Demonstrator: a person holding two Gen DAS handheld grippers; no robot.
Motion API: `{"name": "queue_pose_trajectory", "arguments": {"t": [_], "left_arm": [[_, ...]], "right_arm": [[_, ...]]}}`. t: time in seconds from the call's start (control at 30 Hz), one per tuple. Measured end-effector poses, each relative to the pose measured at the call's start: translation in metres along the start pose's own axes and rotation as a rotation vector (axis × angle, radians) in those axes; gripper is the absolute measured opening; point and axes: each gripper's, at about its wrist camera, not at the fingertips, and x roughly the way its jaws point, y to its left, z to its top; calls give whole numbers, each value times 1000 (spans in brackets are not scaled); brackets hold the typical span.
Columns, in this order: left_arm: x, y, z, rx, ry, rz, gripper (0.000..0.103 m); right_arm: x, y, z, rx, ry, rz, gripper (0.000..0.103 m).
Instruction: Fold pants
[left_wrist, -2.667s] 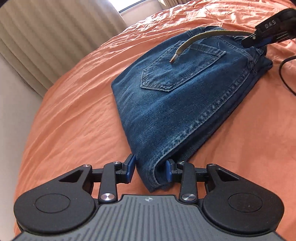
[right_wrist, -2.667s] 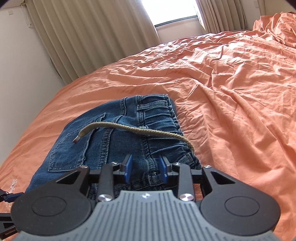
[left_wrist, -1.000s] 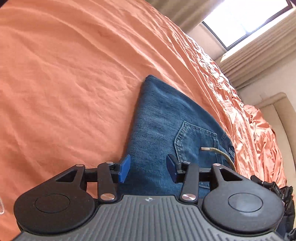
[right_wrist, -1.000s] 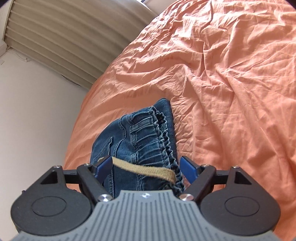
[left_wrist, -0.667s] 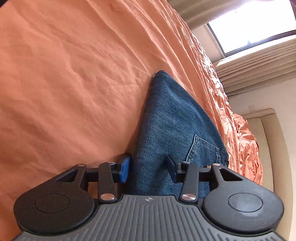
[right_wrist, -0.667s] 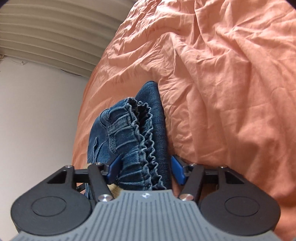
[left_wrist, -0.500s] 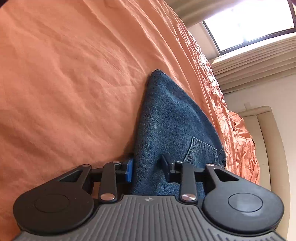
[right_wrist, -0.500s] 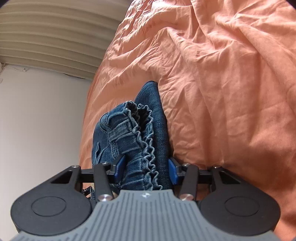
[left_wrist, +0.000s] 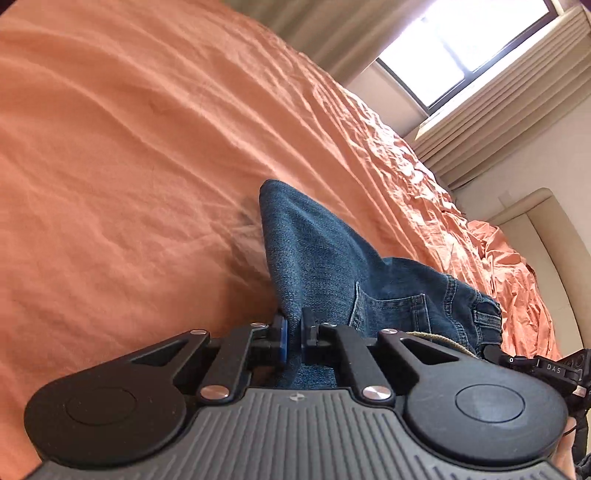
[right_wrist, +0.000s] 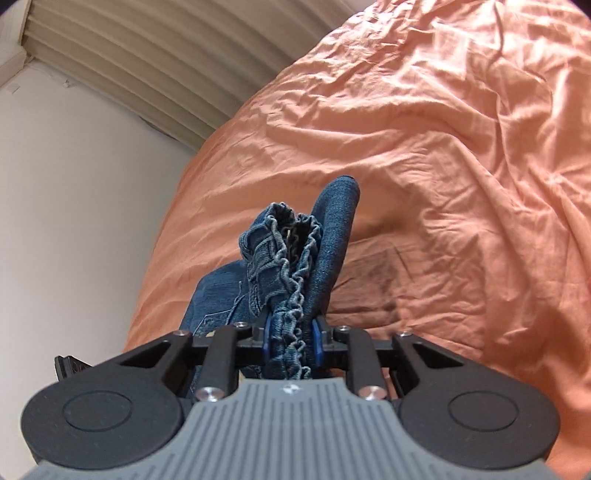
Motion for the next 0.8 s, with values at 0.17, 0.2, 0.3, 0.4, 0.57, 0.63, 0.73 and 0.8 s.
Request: {"name": "queue_pose_trajectory", "arguments": {"t": [0.17,0.2,0.3,0.4,0.57,0.63,0.73,0.8], "left_arm": [[-52,11,16,5,-45,-28,6],[-64,14,21,16,-55,-27,6],[-97,28,38,30,-74,-16,6],[-131,44,58,49,-92,14,6],[-181,74,88,110,-122,89,6],[-195,87,99,122,-130,114,6],[-206,108,115,127,-130,147,6],[-206,123,123,131,-119,172,6]], "right_arm": [[-10,66,-1,-72,-15,15,16],[-10,79,-3,-88,-15,19,16],[5,118,-9,-113,-10,40,16],[29,153,-18,-120,-3,78,16],[82,200,-38,-104,9,159,16],[108,213,-45,-88,21,185,16],[142,227,-56,-65,42,214,16],[165,231,-62,-49,62,220,16]]}}
